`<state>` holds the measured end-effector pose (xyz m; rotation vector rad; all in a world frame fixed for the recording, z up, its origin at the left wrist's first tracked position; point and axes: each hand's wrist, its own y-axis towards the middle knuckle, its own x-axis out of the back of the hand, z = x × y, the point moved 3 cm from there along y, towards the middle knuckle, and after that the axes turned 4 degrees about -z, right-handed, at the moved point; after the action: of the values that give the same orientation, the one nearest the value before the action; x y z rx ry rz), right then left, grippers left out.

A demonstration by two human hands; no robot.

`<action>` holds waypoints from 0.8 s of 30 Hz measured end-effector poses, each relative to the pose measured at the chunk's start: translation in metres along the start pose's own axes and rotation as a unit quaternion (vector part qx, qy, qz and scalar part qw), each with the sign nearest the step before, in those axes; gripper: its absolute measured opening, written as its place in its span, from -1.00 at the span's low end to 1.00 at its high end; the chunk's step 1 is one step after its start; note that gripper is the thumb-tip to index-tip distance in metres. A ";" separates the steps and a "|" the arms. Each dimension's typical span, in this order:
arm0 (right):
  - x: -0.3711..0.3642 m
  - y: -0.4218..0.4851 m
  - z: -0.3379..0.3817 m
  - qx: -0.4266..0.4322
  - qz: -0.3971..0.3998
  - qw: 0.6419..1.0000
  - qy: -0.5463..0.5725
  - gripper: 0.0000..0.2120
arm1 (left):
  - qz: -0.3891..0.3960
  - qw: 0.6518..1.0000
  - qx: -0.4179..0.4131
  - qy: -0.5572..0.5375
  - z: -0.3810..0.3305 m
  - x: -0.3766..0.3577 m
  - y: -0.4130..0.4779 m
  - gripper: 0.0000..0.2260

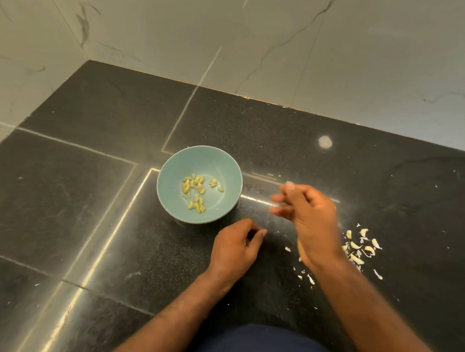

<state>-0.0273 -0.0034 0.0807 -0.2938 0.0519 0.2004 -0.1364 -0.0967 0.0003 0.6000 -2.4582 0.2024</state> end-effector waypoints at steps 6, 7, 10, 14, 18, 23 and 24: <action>0.090 -0.024 -0.027 0.008 0.008 0.971 -0.237 -0.55 | 0.036 0.993 -0.116 0.004 -0.006 -0.013 0.000 -0.82; 0.099 -0.030 -0.026 0.015 -0.016 0.973 -0.231 -0.62 | 0.048 0.992 -0.119 -0.012 -0.009 -0.015 0.000 -0.83; 0.121 -0.042 -0.021 0.048 -0.127 0.969 -0.205 -0.93 | 0.055 0.995 -0.062 -0.059 -0.017 -0.027 0.000 -0.86; 0.132 -0.038 -0.041 0.020 -0.100 0.946 -0.307 -0.87 | 0.010 0.997 -0.063 -0.035 -0.017 -0.034 0.001 -0.73; 0.133 -0.034 -0.051 0.046 -0.074 0.904 -0.418 -0.85 | 0.029 0.996 -0.083 -0.011 -0.016 -0.034 -0.002 -0.84; 0.122 -0.030 -0.055 0.083 -0.052 0.845 -0.526 -0.82 | 0.034 0.997 -0.043 -0.046 -0.014 -0.036 0.000 -0.89; 0.120 -0.029 -0.055 0.085 -0.047 0.830 -0.550 -0.77 | 0.030 0.998 -0.038 -0.048 -0.015 -0.036 -0.001 -0.86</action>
<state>0.0947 -0.0241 0.0264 0.0337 -1.0914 0.2405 -0.1028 -0.0798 -0.0085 0.5155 -2.5664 0.1053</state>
